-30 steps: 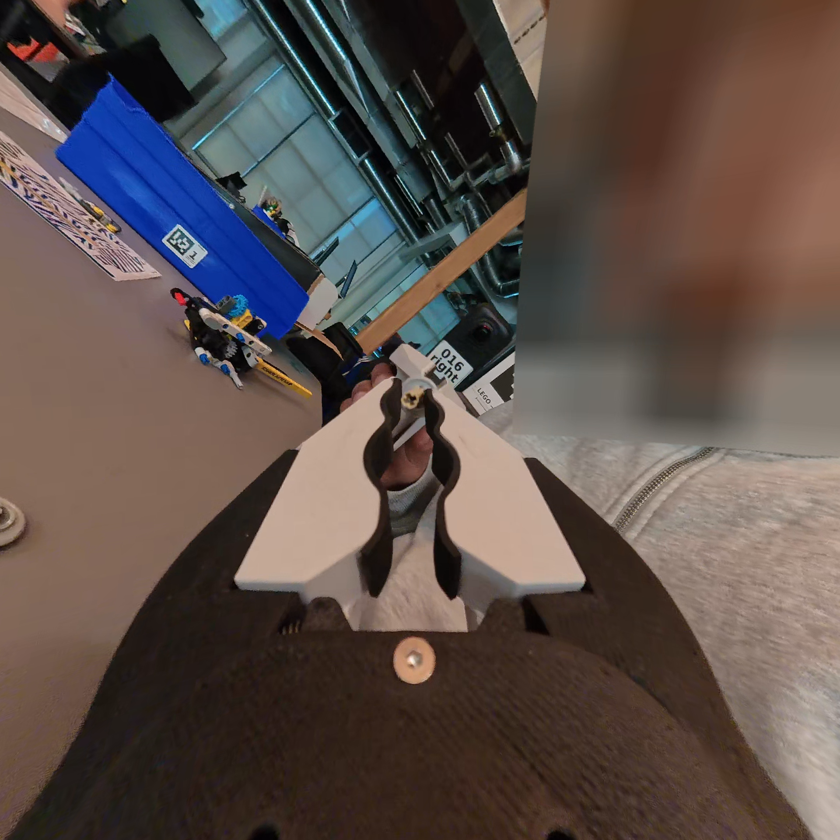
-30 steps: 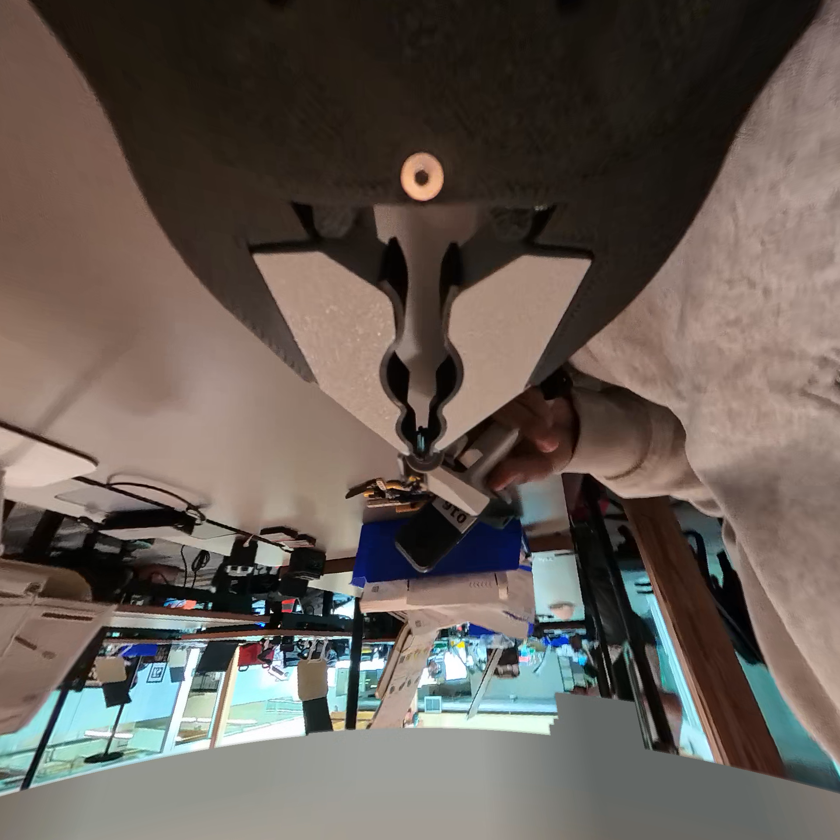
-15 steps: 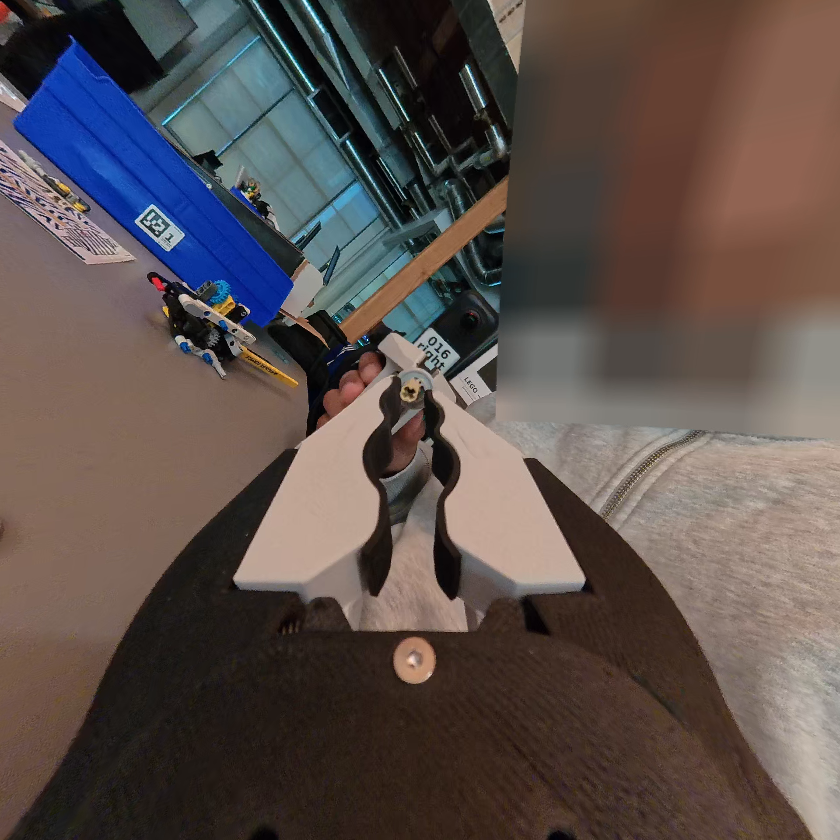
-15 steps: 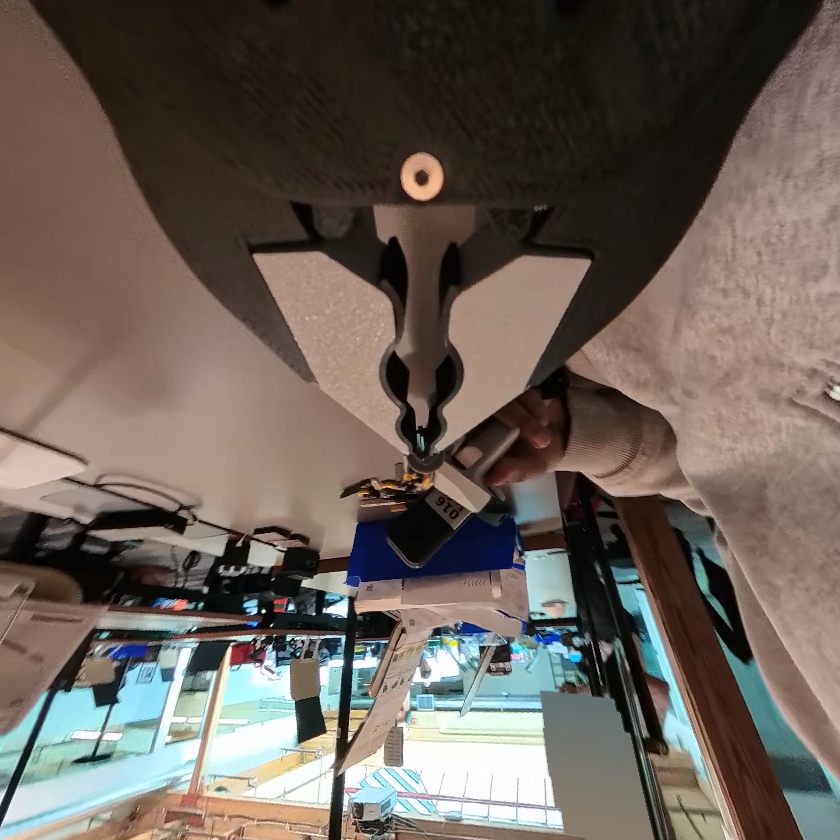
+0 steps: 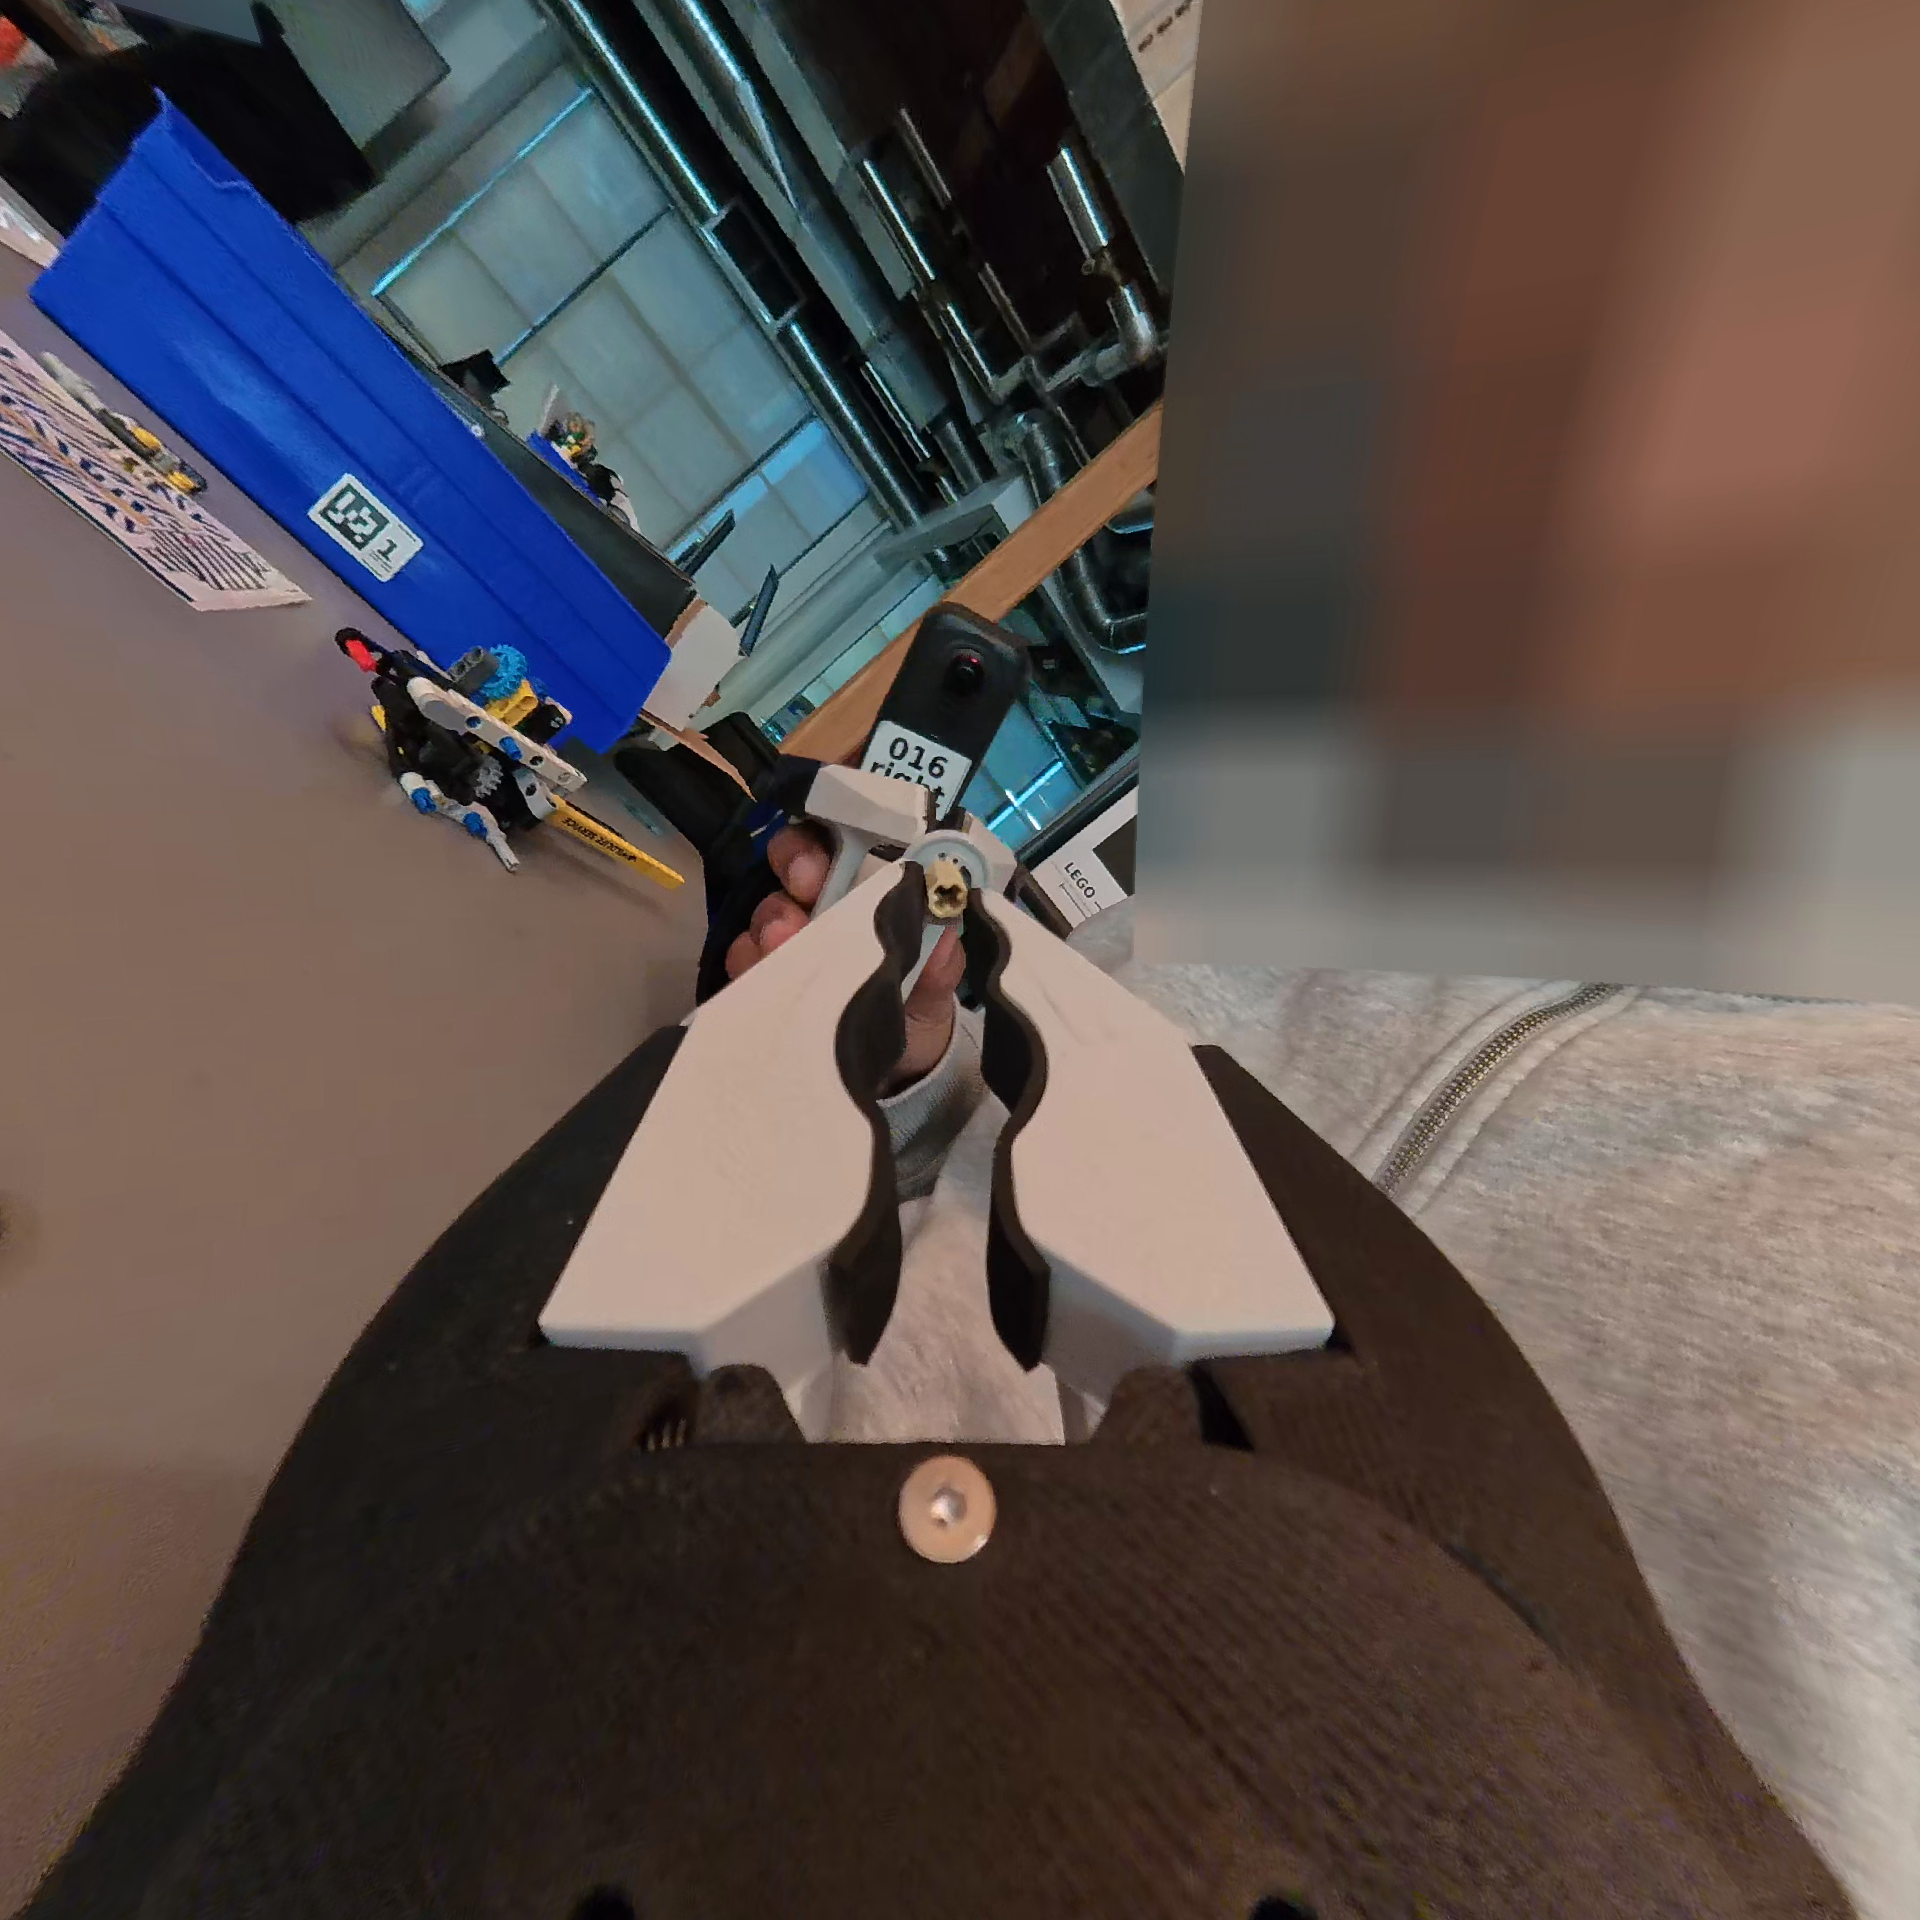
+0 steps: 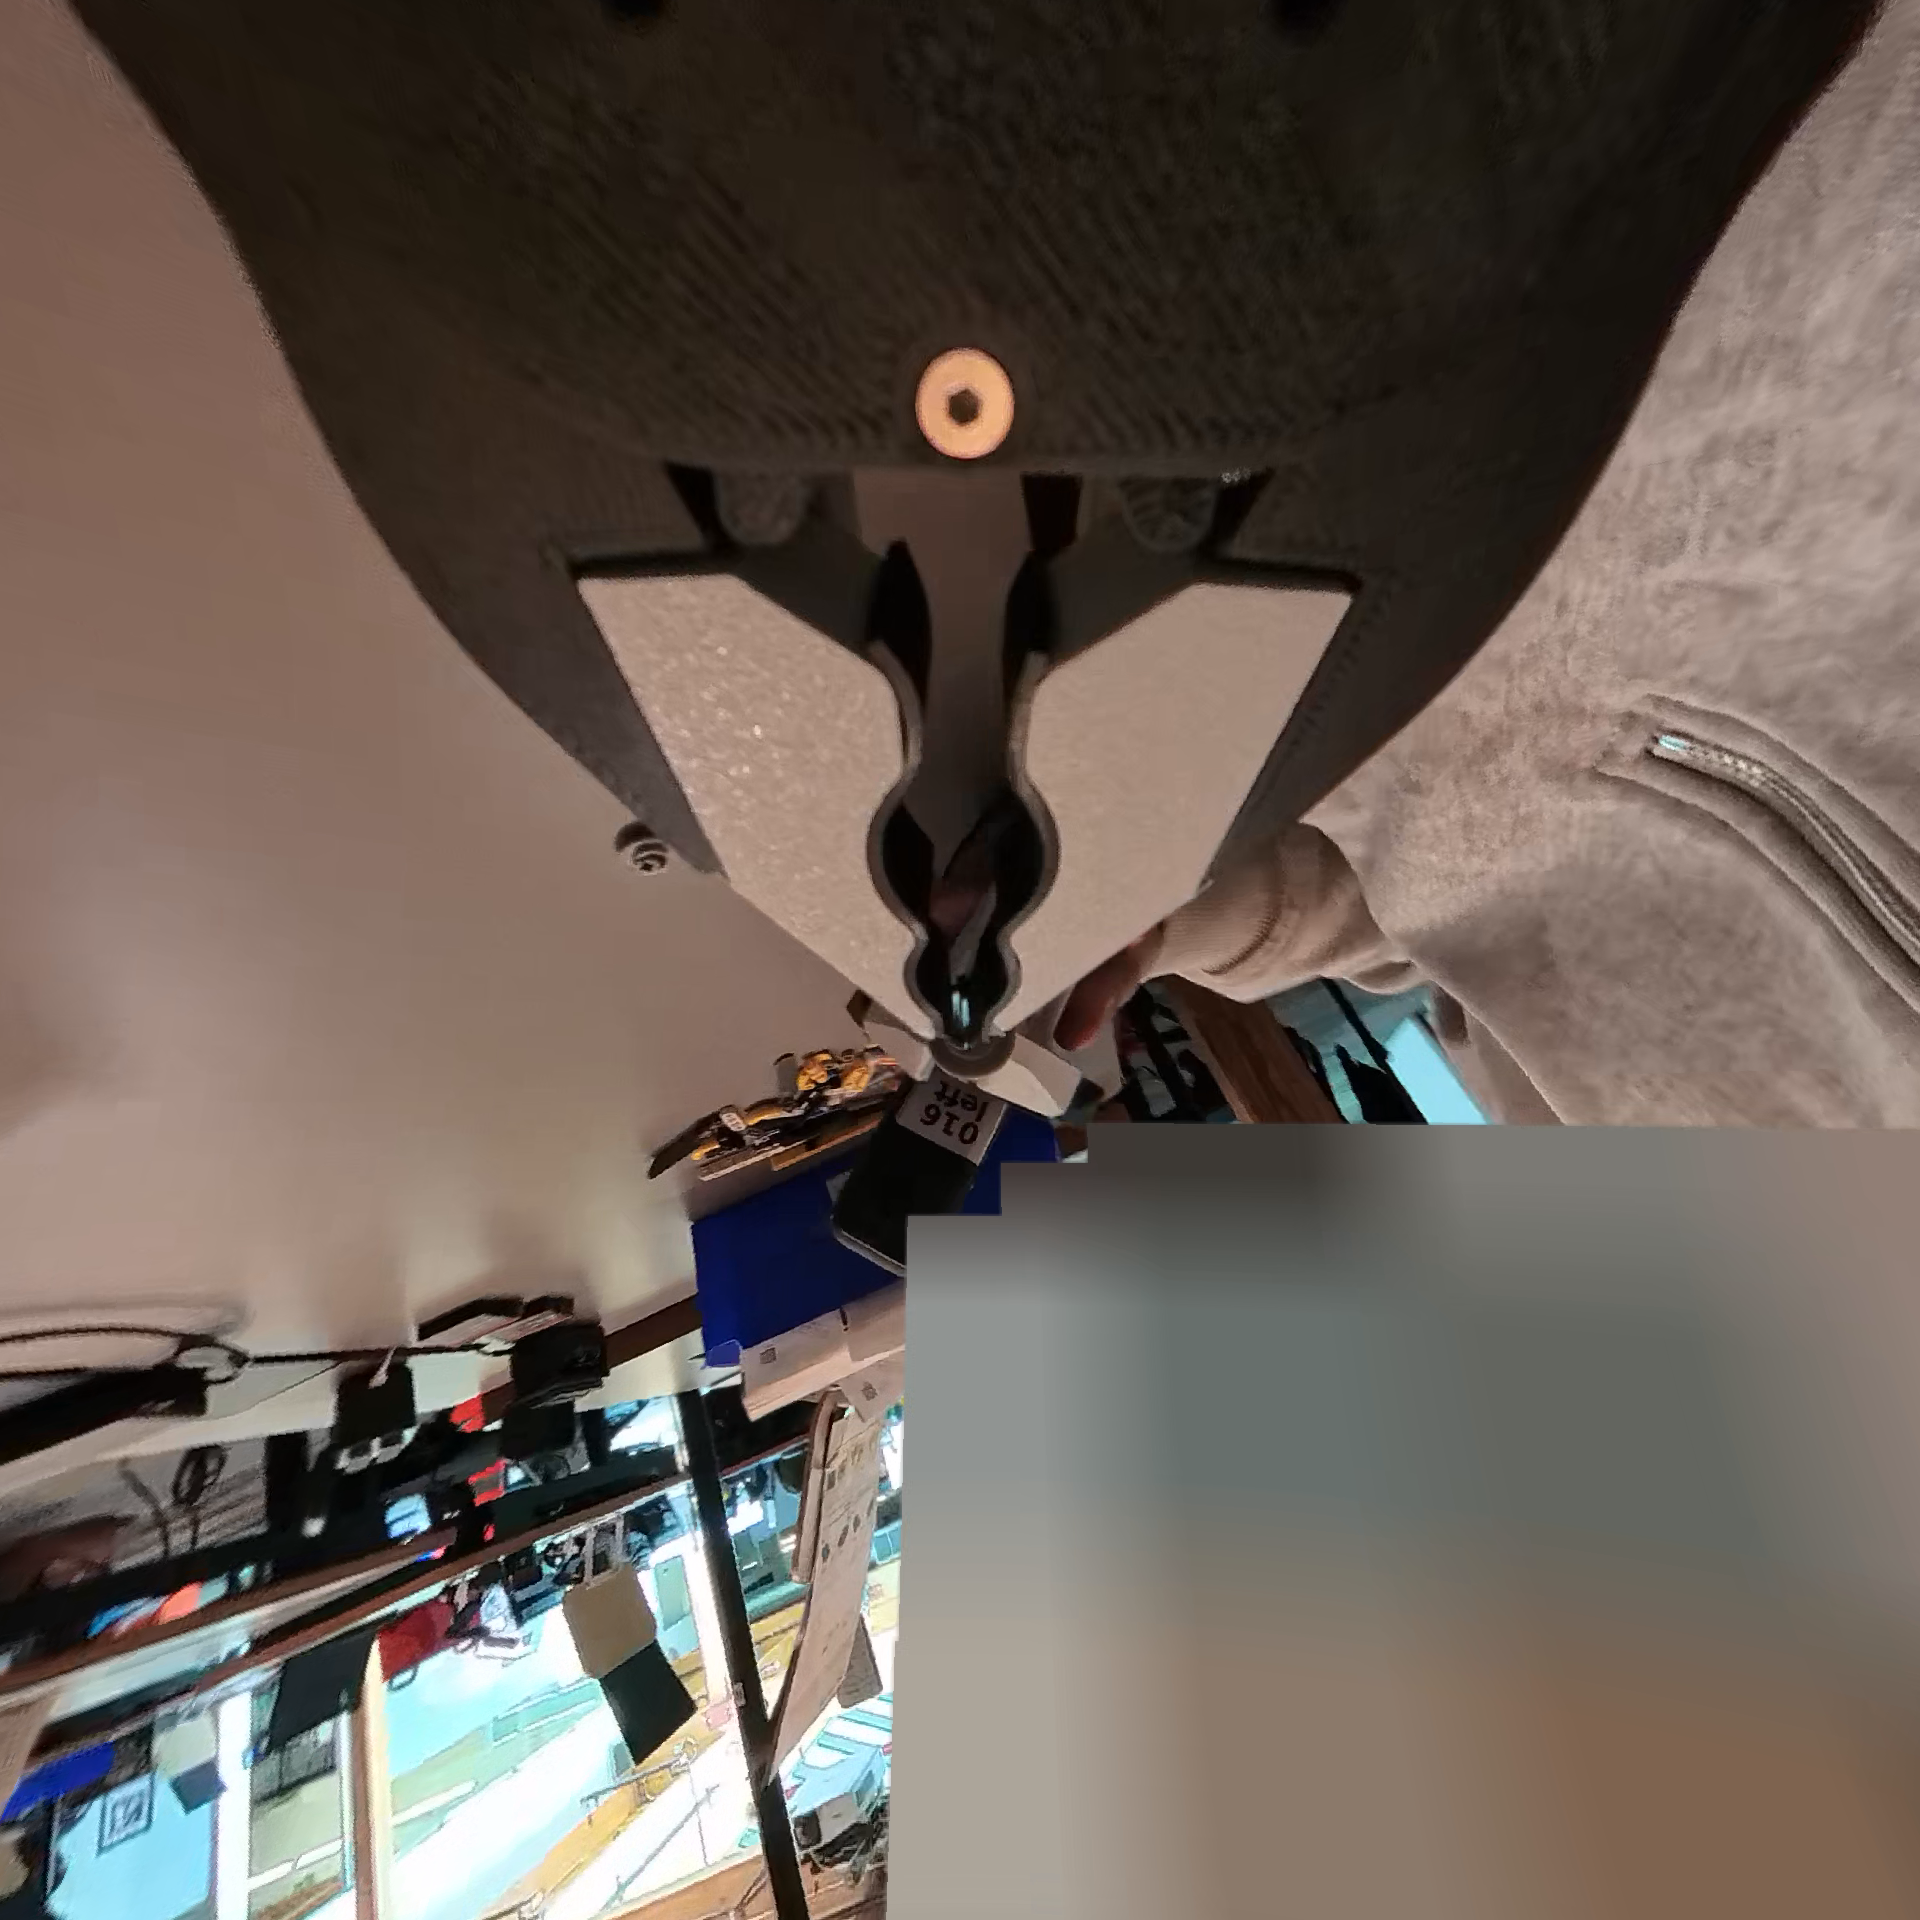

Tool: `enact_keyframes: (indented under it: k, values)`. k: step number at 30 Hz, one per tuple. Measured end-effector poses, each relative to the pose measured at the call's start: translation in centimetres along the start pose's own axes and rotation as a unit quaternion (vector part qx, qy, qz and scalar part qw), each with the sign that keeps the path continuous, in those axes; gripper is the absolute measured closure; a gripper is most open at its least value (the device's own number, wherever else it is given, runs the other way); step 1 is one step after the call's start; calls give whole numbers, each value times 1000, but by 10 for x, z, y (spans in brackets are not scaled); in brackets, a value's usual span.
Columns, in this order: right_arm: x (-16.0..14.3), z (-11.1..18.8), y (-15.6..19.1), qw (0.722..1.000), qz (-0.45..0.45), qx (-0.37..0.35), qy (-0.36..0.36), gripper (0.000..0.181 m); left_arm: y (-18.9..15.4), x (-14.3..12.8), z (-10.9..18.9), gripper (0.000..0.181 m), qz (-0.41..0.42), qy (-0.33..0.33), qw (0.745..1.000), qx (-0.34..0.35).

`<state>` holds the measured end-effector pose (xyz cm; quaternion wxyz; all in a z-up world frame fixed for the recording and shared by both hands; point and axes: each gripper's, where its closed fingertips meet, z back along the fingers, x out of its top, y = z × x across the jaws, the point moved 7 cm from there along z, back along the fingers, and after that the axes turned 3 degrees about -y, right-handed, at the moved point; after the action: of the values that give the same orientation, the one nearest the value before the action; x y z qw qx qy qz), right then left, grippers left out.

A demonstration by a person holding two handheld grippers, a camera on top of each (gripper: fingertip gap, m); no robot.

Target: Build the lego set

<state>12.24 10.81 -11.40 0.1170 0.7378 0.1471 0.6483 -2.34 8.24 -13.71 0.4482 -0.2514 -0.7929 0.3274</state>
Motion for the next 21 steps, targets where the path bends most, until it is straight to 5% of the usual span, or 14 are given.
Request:
enact_keyframes:
  k: [6, 21]
  values:
    - [-2, 1, -6, 995, -91, 26, -22, 179, -3, 1, -1, 176, -33, -3, 999, 8]
    - [0, 1, -4, 998, -62, 19, -16, 179, -2, 1, 1, 176, -27, -8, 1000, 1]
